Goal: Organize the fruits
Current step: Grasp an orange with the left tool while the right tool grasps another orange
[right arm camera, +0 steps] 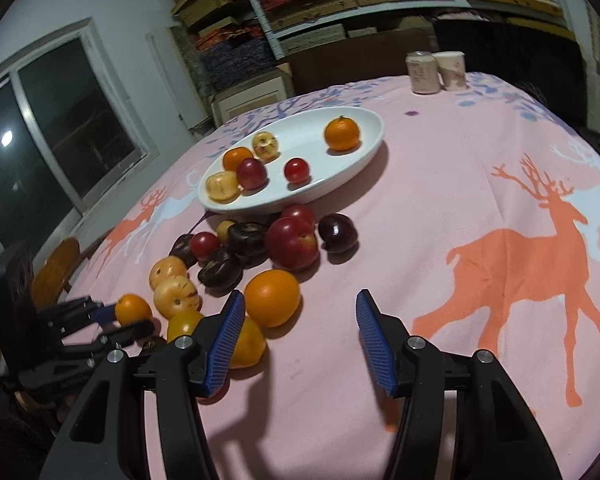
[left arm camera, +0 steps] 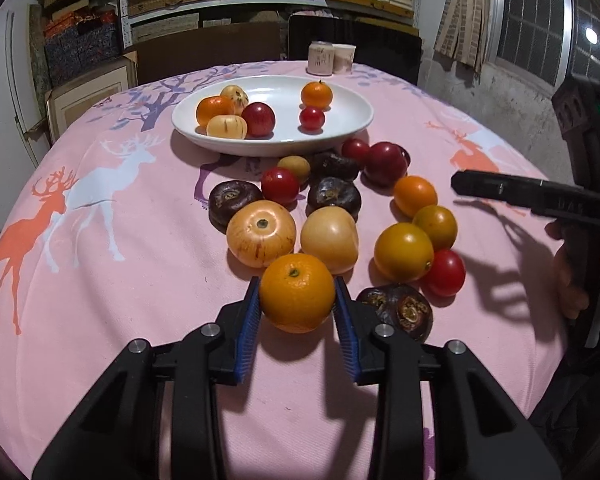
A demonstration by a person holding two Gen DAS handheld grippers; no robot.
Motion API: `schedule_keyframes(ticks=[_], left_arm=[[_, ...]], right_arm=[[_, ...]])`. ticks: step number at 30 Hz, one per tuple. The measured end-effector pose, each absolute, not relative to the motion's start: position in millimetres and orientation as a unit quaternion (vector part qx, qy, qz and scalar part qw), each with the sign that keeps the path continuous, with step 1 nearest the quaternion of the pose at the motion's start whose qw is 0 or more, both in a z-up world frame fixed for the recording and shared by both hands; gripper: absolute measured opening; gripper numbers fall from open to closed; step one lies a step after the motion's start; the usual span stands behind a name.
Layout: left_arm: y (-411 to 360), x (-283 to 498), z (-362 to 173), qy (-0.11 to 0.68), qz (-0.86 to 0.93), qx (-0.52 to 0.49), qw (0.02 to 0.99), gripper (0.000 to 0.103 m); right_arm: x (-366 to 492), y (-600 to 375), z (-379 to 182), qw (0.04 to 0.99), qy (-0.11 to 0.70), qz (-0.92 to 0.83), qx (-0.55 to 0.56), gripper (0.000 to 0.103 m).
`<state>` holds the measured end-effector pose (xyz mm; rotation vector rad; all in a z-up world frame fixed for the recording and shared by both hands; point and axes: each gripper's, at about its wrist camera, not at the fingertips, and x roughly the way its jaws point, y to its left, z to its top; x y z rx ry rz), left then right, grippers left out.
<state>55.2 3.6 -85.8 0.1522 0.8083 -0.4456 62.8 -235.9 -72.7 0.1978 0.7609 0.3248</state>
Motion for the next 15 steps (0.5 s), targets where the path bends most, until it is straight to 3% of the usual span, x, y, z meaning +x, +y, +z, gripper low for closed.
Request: schedule_keyframes(ticks=[15], left_arm=[[7.4, 59.5, -85.7, 0.396, -0.220, 0.053, 0.890, 0.034]], right_arm=[[86.6, -211.2, -78.0, 0.899, 0.404, 0.149, 0.078, 0.057]])
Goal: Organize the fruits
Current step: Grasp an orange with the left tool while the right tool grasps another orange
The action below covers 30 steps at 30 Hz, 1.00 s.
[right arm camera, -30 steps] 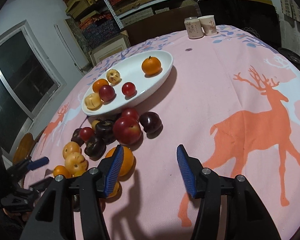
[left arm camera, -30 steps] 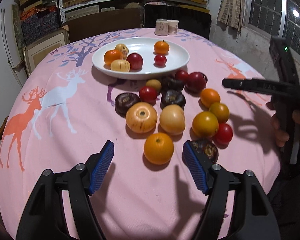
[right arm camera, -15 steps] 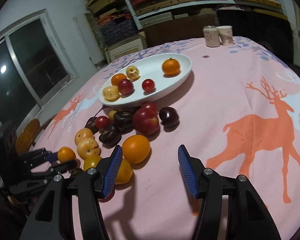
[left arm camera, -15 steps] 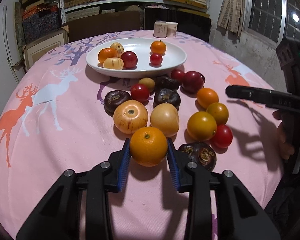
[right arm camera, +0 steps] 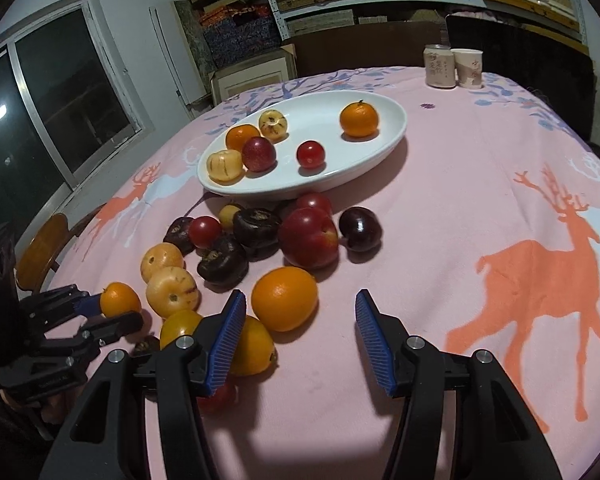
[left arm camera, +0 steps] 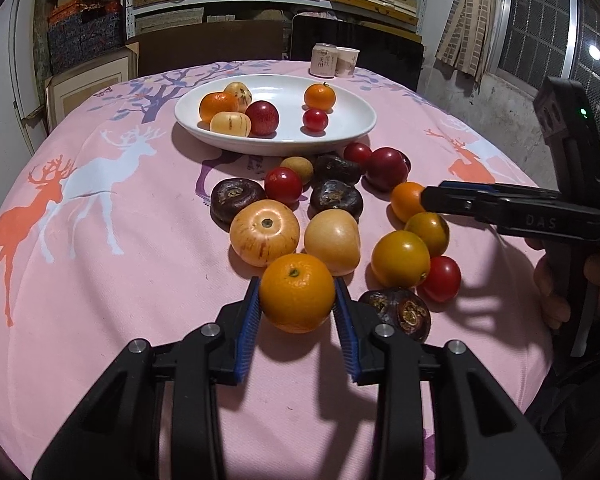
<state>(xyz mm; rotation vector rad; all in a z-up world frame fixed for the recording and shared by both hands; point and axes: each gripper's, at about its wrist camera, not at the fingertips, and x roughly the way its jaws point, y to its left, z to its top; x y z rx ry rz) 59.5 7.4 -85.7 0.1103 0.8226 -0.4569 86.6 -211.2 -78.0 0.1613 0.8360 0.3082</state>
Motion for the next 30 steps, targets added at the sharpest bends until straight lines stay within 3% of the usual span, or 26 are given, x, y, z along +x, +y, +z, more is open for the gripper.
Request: schedule_keyframes(ticks=[3, 5, 10, 12, 30], left_arm=[[7.8, 59.2, -86.0, 0.396, -0.221, 0.054, 0.890, 0.034], [8.3, 59.4, -85.9, 0.396, -0.222, 0.053, 0.889, 0.034], [8.3, 61.3, -86.2, 0.399, -0.224, 0.049, 0.888, 0.034], [8.8, 61.4, -86.1, 0.399, -0.225, 0.048, 0.887, 0.034], [9.2, 62.2, -87.2, 0.400, -0.221, 0.046, 0.888, 0.034]], right_arm=[[96.7, -207.1, -81.8, 0.890, 0.419, 0.152, 0.093, 0.056], [100.6, -205.1, -82.4, 0.883, 0.425, 0.170, 0.107, 0.048], [109.4, -204.2, -87.1, 0.871, 0.437, 0.182, 0.134, 0.047], [110.7, -211.2, -90.9, 0.867, 0.439, 0.180, 0.152, 0.039], [90.9, -219.4, -79.0, 0.898, 0.386, 0.159, 0.141, 0.039]])
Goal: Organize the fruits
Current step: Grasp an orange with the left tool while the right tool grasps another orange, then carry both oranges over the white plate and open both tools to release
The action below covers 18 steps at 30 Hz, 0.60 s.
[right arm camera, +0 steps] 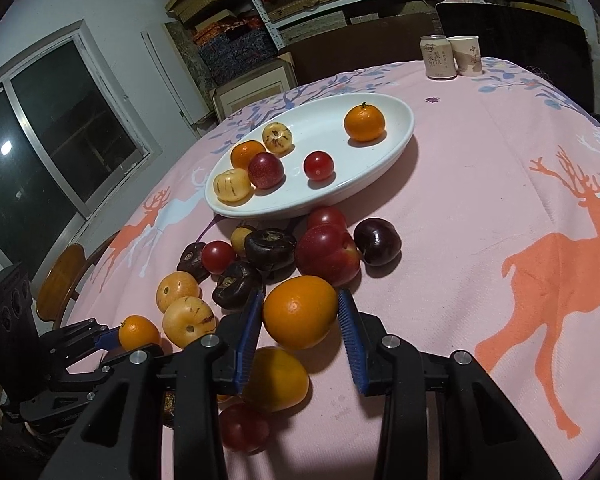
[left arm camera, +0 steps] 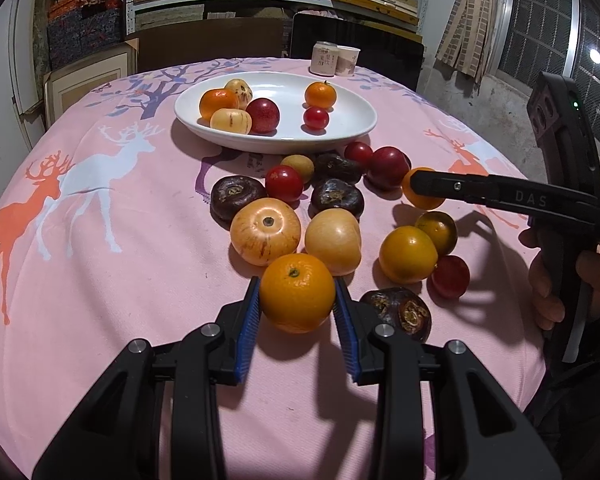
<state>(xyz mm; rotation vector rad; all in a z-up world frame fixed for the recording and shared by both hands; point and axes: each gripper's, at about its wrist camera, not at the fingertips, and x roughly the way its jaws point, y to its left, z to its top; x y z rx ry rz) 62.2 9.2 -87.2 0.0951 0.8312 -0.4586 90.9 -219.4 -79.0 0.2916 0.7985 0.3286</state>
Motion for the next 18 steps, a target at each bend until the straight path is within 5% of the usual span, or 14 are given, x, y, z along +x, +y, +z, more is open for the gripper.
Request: schedule_keyframes(ticks=[18], left_arm=[[20.6, 64.2, -81.1, 0.400, -0.210, 0.020, 0.892, 0.034]], right_arm=[[74.8, -239.5, -75.2, 0.899, 0.381, 0.149, 0.160, 0.039]])
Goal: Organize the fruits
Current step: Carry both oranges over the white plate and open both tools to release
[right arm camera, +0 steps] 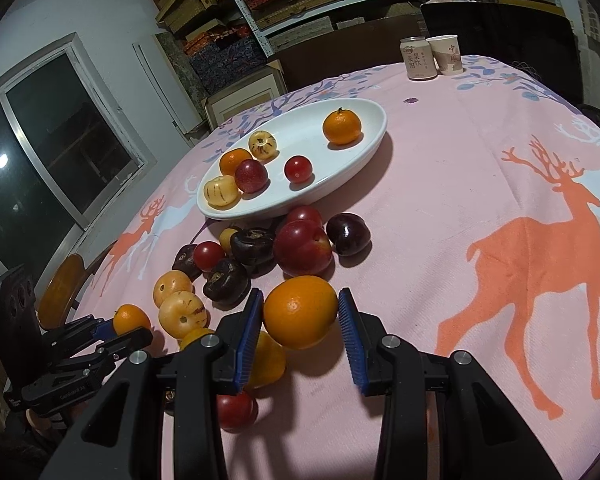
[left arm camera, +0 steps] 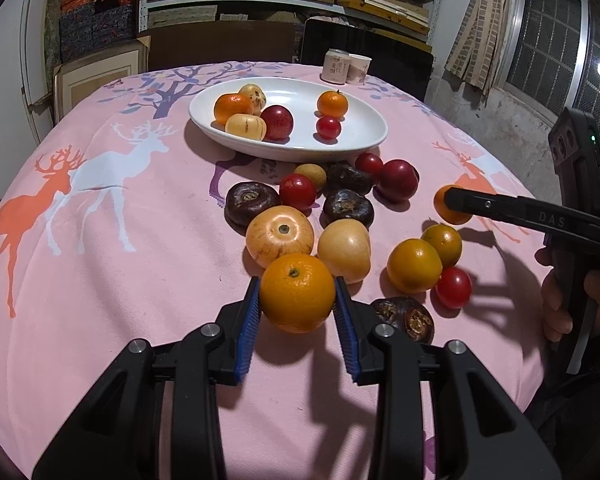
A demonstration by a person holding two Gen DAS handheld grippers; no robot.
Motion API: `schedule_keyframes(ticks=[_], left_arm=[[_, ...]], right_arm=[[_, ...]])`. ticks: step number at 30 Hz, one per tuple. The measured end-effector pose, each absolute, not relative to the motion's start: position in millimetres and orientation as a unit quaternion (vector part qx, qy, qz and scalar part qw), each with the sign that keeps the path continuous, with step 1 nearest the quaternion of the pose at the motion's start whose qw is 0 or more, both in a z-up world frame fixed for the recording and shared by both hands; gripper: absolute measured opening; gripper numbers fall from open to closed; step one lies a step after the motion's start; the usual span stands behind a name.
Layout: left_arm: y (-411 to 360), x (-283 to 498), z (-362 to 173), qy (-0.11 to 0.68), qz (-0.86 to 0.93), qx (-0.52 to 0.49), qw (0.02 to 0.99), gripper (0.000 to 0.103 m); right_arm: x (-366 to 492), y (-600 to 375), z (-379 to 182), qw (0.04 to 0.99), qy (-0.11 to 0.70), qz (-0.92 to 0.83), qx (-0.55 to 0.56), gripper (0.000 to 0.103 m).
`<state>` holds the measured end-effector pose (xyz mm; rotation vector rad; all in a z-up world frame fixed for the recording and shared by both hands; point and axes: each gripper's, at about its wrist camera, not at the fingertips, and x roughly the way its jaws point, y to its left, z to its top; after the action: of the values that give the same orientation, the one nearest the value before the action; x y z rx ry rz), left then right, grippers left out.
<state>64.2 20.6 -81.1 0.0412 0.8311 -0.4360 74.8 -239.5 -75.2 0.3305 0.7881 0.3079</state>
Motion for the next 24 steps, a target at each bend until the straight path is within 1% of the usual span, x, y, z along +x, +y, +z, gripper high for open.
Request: schedule_keyframes(ticks=[3, 8, 13, 15, 18, 22, 23, 24], left_arm=[[21.9, 70.1, -73.8, 0.399, -0.208, 0.015, 0.893, 0.034], [10.3, 89.4, -44.7, 0.373, -0.206, 0.039, 0.904, 0.034], [-14.4, 133.6, -18.0, 0.353, -0.207, 0.063, 0.910, 0.035], [-26.0, 159.0, -13.2, 0.357, -0.210, 0.063, 0.908, 0.034], [-41.0, 192.6, -14.2, 0.368, -0.217, 0.059, 0.902, 0.035], [-63.2, 229.9, -26.6, 0.390, -0.223, 0.061, 0.891, 0.035], [-67.3, 236.3, -30.6, 0.393, -0.225, 0.062, 0.889, 0.039], [-70.4, 240.2, -33.7, 0.397, -0.226, 0.062, 0.887, 0.049]], right_arm=[[75.4, -245.5, -65.8, 0.900, 0.374, 0.150, 0.165, 0.039], [93.1, -250.6, -41.4, 0.909, 0.356, 0.147, 0.160, 0.039], [135.4, -249.4, -9.0, 0.914, 0.342, 0.149, 0.158, 0.039], [156.3, -247.5, -2.8, 0.914, 0.343, 0.147, 0.159, 0.039], [191.1, -243.5, -5.1, 0.912, 0.357, 0.133, 0.156, 0.039], [228.0, -238.7, -21.9, 0.903, 0.382, 0.121, 0.154, 0.039], [233.2, -238.1, -24.5, 0.902, 0.384, 0.122, 0.155, 0.041], [236.6, -237.7, -26.7, 0.901, 0.386, 0.123, 0.158, 0.048]])
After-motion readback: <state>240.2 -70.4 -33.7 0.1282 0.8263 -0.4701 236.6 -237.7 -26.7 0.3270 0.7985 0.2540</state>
